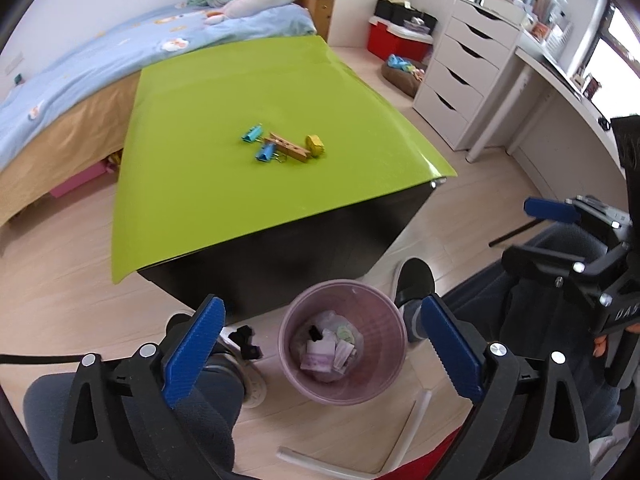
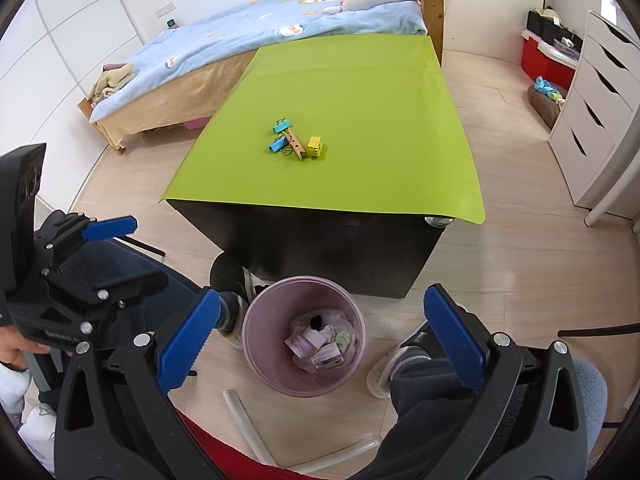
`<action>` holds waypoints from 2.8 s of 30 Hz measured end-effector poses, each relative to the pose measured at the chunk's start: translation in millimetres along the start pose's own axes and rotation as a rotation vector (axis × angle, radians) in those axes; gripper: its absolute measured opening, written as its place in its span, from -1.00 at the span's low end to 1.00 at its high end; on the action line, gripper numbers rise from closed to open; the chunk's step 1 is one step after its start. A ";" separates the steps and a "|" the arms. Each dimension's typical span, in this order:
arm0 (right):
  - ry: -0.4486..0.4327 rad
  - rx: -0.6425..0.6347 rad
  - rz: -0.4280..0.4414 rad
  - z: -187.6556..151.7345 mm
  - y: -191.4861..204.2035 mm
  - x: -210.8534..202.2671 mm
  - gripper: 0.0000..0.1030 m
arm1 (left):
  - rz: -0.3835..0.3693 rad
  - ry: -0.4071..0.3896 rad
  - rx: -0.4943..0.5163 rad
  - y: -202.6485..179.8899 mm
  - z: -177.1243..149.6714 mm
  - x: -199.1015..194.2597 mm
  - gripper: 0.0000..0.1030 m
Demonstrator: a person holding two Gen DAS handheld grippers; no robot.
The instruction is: Collect trash
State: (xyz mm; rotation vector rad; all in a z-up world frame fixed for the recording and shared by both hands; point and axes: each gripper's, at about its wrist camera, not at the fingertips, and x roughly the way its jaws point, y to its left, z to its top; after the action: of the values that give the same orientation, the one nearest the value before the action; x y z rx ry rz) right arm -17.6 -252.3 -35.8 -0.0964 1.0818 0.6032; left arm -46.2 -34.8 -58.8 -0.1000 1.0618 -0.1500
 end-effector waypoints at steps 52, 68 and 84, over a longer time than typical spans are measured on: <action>0.320 0.113 0.010 175.3 -7.8 200.3 -0.62 | 0.048 -0.049 -0.132 50.9 33.6 4.1 0.85; 0.228 0.106 0.042 167.5 -13.2 157.7 -0.74 | 0.040 -0.041 -0.091 54.1 75.1 24.8 0.85; 0.195 0.129 0.046 134.8 -30.4 119.8 -0.74 | 0.036 0.121 -0.115 73.8 170.7 110.6 0.85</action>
State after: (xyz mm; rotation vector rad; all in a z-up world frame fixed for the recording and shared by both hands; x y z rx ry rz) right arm 144.6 -179.7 -79.1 -0.0188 1.3122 0.5719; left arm 161.5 20.7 -82.7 -0.1769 1.1927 -0.0629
